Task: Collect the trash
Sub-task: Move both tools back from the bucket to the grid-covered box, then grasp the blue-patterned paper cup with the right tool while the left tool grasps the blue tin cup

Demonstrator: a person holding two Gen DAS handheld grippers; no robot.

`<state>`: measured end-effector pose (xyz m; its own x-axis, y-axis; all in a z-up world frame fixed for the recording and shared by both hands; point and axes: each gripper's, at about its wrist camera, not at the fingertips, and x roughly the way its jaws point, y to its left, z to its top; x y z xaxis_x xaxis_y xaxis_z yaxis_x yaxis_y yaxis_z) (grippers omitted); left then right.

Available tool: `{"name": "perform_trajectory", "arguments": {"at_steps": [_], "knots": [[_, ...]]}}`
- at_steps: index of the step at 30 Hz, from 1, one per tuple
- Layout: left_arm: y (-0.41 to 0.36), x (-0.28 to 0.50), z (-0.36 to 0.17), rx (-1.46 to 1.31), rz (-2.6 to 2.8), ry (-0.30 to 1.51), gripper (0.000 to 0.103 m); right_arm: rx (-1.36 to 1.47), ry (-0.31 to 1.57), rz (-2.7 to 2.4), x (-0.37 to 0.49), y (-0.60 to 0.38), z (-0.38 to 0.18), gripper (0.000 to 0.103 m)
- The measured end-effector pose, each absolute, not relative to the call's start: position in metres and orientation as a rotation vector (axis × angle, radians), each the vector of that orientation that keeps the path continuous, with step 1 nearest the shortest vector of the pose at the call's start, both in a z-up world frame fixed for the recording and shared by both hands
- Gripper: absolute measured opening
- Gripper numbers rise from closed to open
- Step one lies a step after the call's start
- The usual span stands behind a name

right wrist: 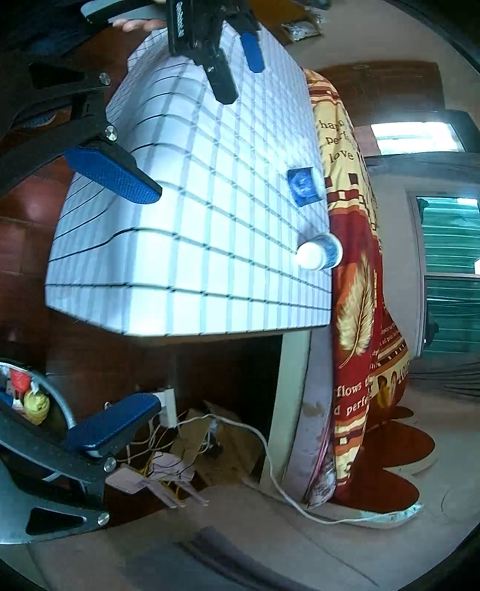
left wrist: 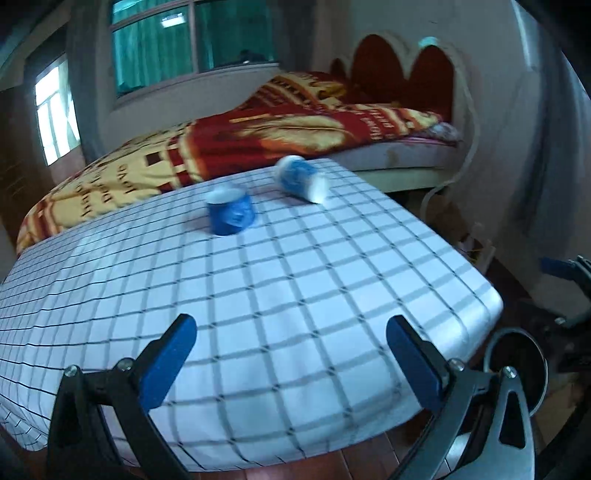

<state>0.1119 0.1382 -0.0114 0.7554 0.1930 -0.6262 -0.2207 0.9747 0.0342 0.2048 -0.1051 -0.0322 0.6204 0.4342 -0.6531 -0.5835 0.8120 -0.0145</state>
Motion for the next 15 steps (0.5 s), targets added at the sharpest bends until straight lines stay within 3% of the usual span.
{"name": "perform_trajectory", "arguments": {"at_steps": [12,15], "knots": [[0.216,0.194,-0.030,-0.100,0.310,0.700,0.099,-0.360,0.673,0.705,0.317,0.017,-0.017,0.103],[0.232,0.221,-0.037,-0.123,0.309,0.711,0.093,-0.390,0.681,0.729,0.347,0.047,-0.025,0.102]]}}
